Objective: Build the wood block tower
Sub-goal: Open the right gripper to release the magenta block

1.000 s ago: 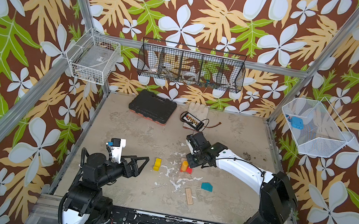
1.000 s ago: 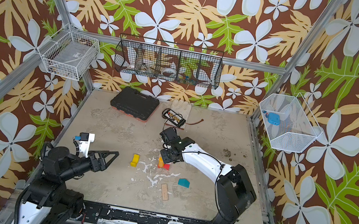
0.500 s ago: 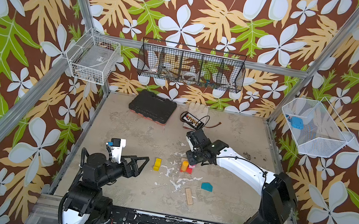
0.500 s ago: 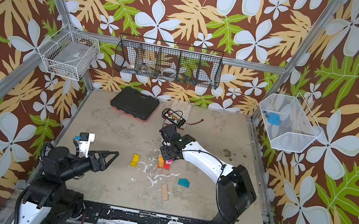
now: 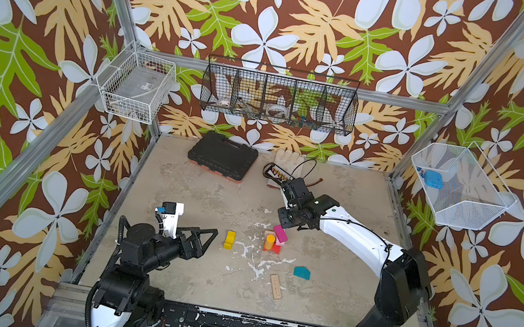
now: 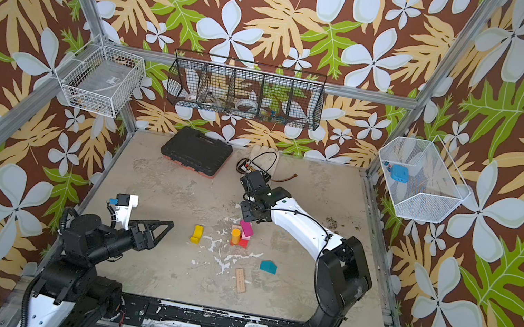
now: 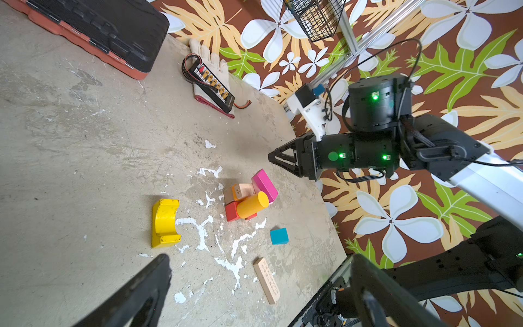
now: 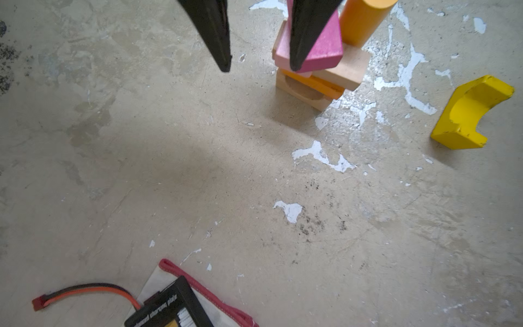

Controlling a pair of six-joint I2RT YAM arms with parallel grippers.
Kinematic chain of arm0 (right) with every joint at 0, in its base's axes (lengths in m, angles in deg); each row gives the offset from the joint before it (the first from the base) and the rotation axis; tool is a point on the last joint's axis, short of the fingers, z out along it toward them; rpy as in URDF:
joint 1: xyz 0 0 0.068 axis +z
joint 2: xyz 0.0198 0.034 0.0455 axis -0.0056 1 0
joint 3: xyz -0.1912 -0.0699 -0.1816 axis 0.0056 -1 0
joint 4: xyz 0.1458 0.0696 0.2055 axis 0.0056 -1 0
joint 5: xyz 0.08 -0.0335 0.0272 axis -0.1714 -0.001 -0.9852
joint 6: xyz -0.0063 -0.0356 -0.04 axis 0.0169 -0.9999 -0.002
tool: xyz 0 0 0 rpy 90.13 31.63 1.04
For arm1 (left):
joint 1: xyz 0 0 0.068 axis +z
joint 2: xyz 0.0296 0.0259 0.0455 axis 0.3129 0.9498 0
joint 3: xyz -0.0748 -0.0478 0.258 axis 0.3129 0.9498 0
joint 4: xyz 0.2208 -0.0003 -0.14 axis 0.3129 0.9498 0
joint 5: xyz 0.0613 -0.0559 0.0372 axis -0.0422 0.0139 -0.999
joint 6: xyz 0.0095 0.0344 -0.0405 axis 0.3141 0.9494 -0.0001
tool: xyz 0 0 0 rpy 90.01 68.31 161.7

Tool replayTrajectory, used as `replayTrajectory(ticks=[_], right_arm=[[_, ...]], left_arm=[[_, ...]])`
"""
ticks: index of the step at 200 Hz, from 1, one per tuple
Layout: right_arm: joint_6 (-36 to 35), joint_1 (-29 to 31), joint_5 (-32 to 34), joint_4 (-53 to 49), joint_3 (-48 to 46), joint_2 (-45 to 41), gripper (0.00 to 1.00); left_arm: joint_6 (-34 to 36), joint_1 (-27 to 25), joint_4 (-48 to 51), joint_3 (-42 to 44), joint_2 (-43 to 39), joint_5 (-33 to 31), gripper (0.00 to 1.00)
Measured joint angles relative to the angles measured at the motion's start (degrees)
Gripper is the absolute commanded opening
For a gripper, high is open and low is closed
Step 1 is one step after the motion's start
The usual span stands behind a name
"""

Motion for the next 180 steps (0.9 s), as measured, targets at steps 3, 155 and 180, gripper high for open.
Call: replayTrajectory(ticks=[3,155,180], right_arm=[[0.00,0.00,-0.02,0.02,0.00,0.20,0.34],[-0.28,-0.13,-4.13,0.61,-0.11,2.29,0.33],[-0.44,-0.13,-4.48,0.70,-0.11,2.32,0.33]], left_arm=[[0.00,0.00,-0.02,0.00,0.00,0.00,1.00],[0.00,0.00,-0.22,0.22,0.13,0.00,1.00],[0.00,0.00,-0.22,0.22,0.13,0.00,1.00]])
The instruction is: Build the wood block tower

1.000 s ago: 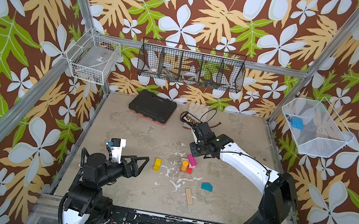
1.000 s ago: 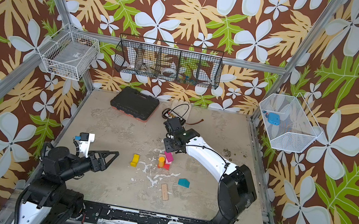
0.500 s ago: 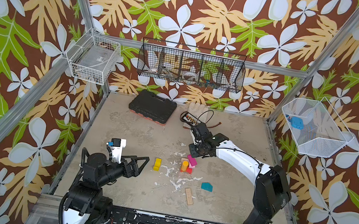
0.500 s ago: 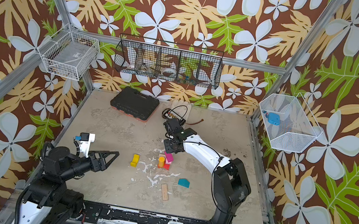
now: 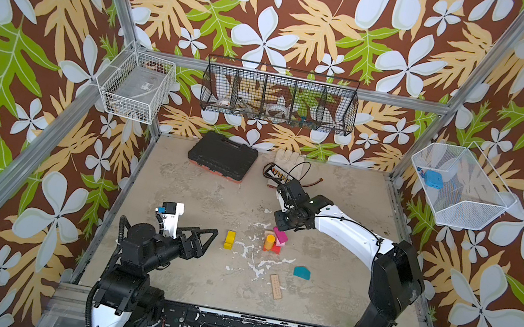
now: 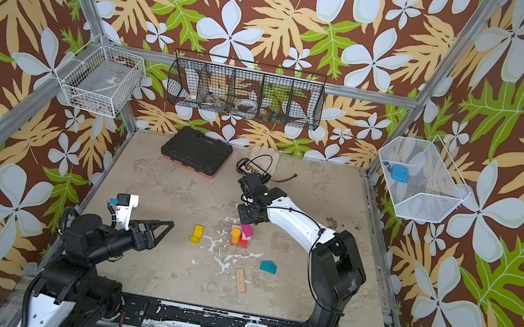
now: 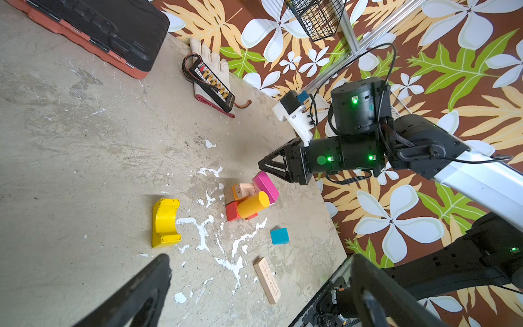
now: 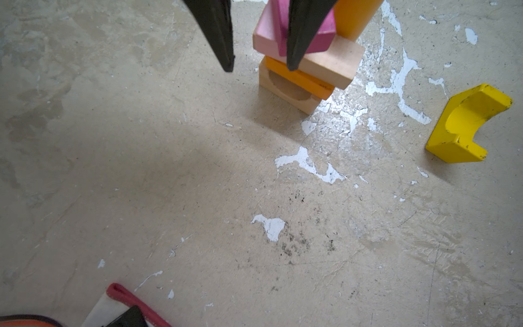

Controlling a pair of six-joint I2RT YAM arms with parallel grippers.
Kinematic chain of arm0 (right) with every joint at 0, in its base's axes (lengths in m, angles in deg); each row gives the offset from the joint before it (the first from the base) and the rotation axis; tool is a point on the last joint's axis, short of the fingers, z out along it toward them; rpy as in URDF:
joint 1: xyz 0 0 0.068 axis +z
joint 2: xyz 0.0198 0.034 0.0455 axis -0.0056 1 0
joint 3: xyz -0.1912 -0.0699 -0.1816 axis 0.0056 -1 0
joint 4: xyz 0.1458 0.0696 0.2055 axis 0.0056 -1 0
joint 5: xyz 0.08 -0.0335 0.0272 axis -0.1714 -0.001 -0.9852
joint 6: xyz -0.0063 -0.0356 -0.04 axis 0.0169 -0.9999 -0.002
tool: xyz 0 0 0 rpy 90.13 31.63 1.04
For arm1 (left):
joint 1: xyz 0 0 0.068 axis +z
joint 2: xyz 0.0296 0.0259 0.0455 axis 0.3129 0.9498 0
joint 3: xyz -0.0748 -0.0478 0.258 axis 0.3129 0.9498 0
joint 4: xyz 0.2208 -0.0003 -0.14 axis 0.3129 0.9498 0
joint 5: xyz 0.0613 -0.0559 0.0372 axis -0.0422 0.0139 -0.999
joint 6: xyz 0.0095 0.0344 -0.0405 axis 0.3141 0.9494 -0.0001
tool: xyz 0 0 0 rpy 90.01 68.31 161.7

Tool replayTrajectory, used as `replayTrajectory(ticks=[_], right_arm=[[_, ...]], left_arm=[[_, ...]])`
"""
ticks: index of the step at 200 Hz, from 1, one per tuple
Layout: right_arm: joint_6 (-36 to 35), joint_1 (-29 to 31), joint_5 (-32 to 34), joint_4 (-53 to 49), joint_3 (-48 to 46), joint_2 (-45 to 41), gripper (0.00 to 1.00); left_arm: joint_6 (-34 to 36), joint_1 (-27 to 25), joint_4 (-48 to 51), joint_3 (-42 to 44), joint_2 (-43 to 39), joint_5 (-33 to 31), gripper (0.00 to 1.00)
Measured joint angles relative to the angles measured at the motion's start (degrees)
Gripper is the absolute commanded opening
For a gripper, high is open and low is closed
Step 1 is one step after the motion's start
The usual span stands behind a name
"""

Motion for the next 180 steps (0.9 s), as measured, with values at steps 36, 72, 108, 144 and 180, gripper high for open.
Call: replayTrajectory(ticks=[36,72,108,144,180], right_arm=[[-0.02,-0.04,-1.01,0.22,0.00,0.11,0.32],[0.07,-0.02,-0.79,0.20,0.74,0.11,0.33],[0.79,-0.07,2.01,-0.13,0.96,-2.21,0.37],[2.19,-2.34,3.82,0.70,-3.15,-7.58,0.38],[2.14,-3.96,3.93,1.75,-10.12,-10.60,0.38]], left_arm=[[0.00,0.00,0.00,0.00,0.00,0.00,1.00],[0.00,0.00,0.00,0.00,-0.02,0.00,1.00],[-0.02,0.00,0.00,0.00,-0.04,0.00,1.00],[-0.02,0.00,0.00,0.04,-0.07,0.00,1.00],[-0.02,0.00,0.00,0.09,-0.07,0.00,1.00]])
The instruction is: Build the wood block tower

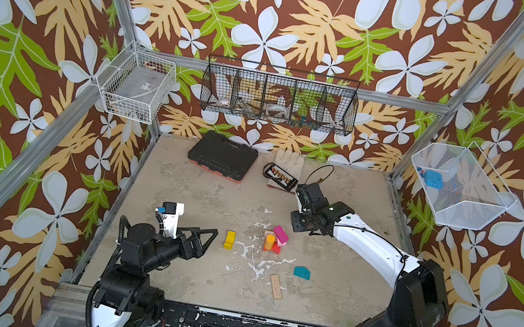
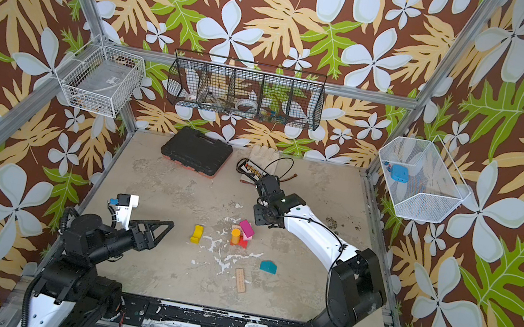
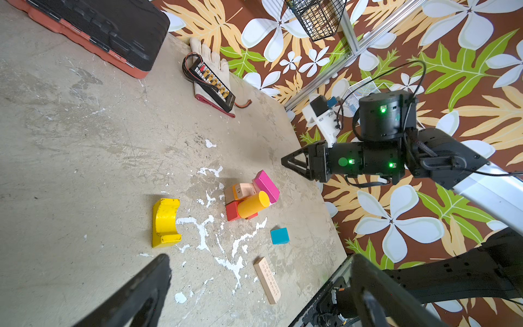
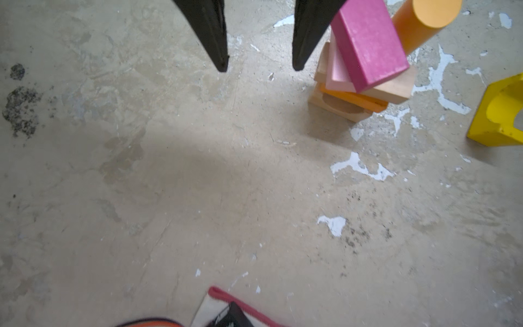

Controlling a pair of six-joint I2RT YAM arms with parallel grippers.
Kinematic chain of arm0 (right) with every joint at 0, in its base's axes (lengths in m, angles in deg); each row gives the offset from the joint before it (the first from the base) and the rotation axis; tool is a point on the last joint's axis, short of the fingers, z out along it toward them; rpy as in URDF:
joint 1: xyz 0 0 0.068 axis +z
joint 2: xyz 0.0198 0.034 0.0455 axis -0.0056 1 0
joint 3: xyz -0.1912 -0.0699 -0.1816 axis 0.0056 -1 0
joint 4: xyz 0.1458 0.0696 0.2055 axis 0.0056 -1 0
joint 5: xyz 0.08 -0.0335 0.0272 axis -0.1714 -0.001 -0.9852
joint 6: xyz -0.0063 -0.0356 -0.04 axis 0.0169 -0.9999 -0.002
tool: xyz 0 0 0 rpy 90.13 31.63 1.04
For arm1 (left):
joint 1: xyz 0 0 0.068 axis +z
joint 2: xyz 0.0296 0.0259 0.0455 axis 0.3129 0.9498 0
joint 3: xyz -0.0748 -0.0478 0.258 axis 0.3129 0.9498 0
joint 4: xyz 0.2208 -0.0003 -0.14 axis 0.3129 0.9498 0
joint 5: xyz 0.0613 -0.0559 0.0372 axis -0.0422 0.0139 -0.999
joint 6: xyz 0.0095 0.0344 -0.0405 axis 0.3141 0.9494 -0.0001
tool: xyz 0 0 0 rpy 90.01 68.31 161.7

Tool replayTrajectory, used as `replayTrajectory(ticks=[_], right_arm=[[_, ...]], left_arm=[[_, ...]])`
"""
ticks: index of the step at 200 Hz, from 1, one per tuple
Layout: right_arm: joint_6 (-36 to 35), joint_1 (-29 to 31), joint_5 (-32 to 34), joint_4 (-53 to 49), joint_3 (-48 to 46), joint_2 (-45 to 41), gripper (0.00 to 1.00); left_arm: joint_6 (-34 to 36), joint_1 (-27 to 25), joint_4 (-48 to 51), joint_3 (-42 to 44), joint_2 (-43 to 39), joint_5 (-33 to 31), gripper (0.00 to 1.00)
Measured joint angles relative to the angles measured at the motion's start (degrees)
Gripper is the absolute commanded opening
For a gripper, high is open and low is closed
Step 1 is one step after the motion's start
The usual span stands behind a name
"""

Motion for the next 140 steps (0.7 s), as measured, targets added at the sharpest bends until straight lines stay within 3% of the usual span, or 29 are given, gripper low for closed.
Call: replayTrajectory(ticks=[140], right_arm=[[-1.79,0.07,-8.74,4.35,-2.51,3.69,0.37]], left_arm=[[-0.20,0.00,-0.02,0.07,0.00,0.00,1.00]])
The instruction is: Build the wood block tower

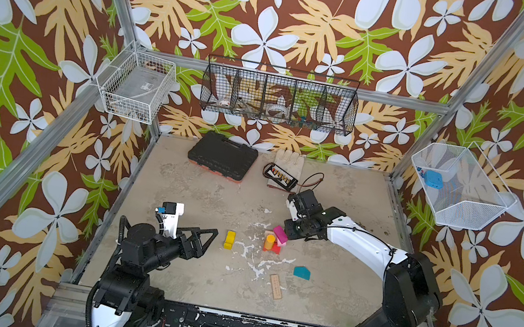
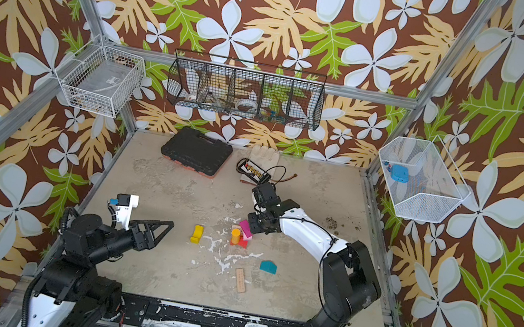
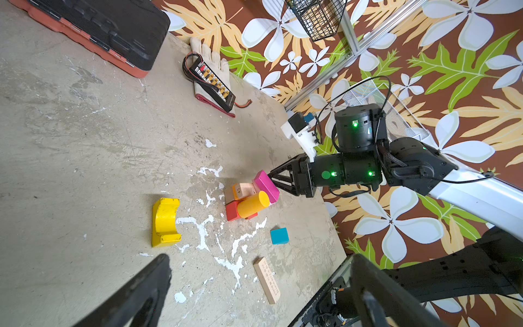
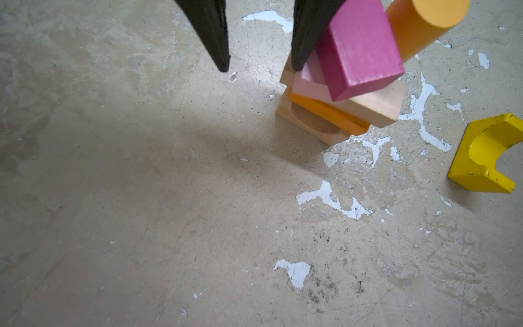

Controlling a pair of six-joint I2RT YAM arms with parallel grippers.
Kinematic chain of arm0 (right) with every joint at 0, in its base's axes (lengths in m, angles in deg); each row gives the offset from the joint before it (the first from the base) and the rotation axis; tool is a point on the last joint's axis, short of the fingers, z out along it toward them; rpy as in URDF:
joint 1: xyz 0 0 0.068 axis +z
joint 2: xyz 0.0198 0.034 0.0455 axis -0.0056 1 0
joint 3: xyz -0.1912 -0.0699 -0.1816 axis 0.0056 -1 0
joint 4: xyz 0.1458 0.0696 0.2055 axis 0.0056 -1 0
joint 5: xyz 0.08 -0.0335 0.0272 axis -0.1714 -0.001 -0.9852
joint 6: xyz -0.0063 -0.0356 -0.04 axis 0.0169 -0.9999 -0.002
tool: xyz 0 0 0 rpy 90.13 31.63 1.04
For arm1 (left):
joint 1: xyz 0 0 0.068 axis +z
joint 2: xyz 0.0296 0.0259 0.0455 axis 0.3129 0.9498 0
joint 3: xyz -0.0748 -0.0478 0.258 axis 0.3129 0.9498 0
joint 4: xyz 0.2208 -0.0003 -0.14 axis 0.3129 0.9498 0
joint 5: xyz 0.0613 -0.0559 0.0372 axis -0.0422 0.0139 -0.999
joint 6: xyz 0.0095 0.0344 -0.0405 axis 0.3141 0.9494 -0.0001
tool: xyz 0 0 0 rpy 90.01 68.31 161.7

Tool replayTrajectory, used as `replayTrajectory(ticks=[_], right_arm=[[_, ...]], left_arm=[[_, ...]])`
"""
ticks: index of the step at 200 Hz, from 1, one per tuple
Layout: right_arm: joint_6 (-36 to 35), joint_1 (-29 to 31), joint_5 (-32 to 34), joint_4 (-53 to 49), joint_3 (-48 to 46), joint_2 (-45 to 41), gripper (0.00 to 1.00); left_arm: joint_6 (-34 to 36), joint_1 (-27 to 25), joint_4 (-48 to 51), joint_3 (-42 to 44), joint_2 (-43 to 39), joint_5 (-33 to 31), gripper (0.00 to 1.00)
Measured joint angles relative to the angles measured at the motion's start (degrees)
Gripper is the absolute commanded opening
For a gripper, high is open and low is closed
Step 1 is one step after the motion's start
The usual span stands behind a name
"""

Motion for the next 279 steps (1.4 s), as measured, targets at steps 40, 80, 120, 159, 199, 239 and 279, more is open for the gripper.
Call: replayTrajectory(ticks=[40,80,120,159,199,239,279], right_arm=[[0.02,0.31,-0.98,0.35,0.09,0.39,0.37],[0.09,0.42,-1.16,0.48,0.22,0.68,0.38],[1.44,0.07,0.52,0.11,0.90,0.50,0.38],[2.93,-2.21,2.51,-0.44,0.20,-2.49,0.42],[3.30,-2.62,5.64,-0.07,-3.91,-10.29,0.51],[6.40,-0.74,6.47,2.67,-13.46,-20.39,0.61],[10.99,7.87,6.01,5.42,-21.81,-22.05,0.63]], left_arm=[[0.00,-0.02,0.02,0.11,0.00,0.00,1.00],[-0.02,-0.02,0.00,0.11,0.00,0.00,1.00],[-0.02,-0.02,-0.02,0.17,0.00,0.00,1.00],[-0.20,-0.02,-0.02,0.20,-0.09,0.00,1.00],[-0.20,-0.02,-0.02,0.20,-0.11,0.00,1.00],[-0.20,-0.02,-0.02,0.20,-0.11,0.00,1.00],[-0.20,-0.02,-0.02,0.20,-0.33,-0.02,1.00]])
